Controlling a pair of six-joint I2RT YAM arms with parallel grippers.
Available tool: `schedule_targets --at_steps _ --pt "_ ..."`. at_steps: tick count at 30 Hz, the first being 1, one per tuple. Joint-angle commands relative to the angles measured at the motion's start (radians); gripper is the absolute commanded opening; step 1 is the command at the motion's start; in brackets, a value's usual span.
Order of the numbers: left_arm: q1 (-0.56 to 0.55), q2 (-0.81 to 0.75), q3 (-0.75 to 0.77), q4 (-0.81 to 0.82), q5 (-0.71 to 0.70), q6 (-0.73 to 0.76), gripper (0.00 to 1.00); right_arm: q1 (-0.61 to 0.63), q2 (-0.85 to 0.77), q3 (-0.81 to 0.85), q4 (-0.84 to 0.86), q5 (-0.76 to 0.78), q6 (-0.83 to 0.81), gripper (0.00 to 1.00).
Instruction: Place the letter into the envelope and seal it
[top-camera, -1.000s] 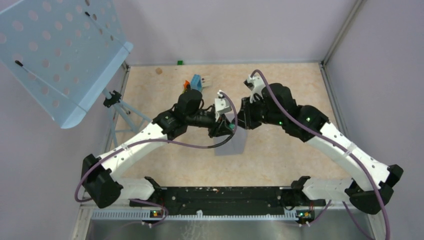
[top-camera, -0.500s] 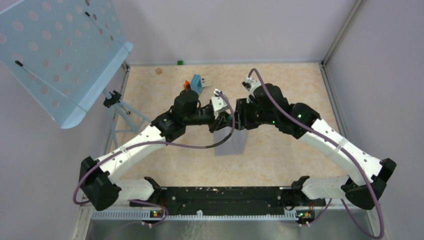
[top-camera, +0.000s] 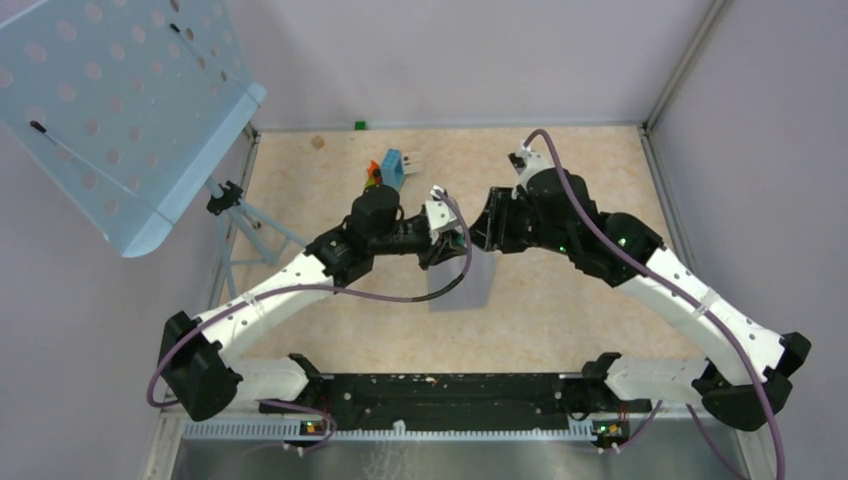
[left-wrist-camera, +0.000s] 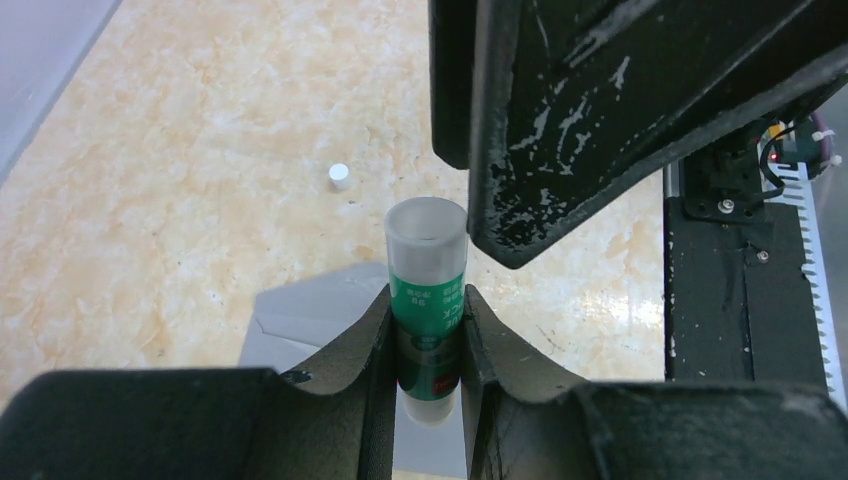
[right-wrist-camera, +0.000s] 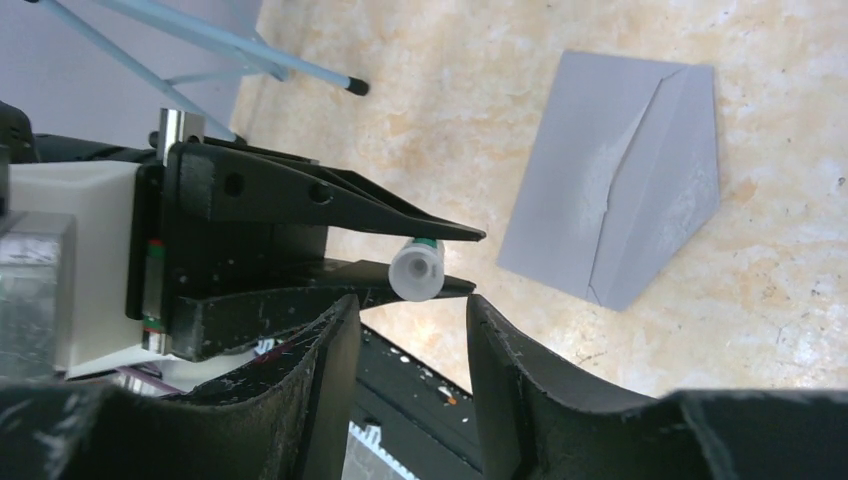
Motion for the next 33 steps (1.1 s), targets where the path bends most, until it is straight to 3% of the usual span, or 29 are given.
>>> schedule_targets --at_steps 1,16,22,24,25,27,30,33 --pt "-0.007 -0.024 -0.008 0.049 -0.009 0.021 0.0 0.006 -0.007 0.008 0.066 0.001 0.03 0.43" --pt "-0.034 -0.051 -0.028 0.081 0.013 0.051 0.0 0.007 0.049 -0.045 0.114 -0.008 0.057 0.37" --pt "-0.037 -0.068 -0.048 0.143 -0.001 0.045 0.0 0.007 0.053 -0.066 0.118 -0.009 0.063 0.23" --pt "-0.037 -0.071 -0.053 0.159 -0.016 0.036 0.02 0.007 0.053 -0.064 0.108 0.002 0.057 0.12" --pt "-0.037 -0.072 -0.056 0.168 -0.017 0.03 0.07 0.007 0.052 -0.056 0.095 0.01 0.054 0.07" --pt "-0.037 -0.075 -0.062 0.175 -0.027 0.019 0.27 0.003 0.05 -0.03 0.067 0.029 0.036 0.0" --pt "-0.036 -0.093 -0.083 0.175 -0.08 0.0 0.54 -0.029 0.035 0.01 0.029 0.005 -0.001 0.0" --pt "-0.032 -0.133 -0.124 0.197 -0.099 0.002 0.7 -0.094 0.0 0.007 0.044 -0.12 -0.037 0.0"
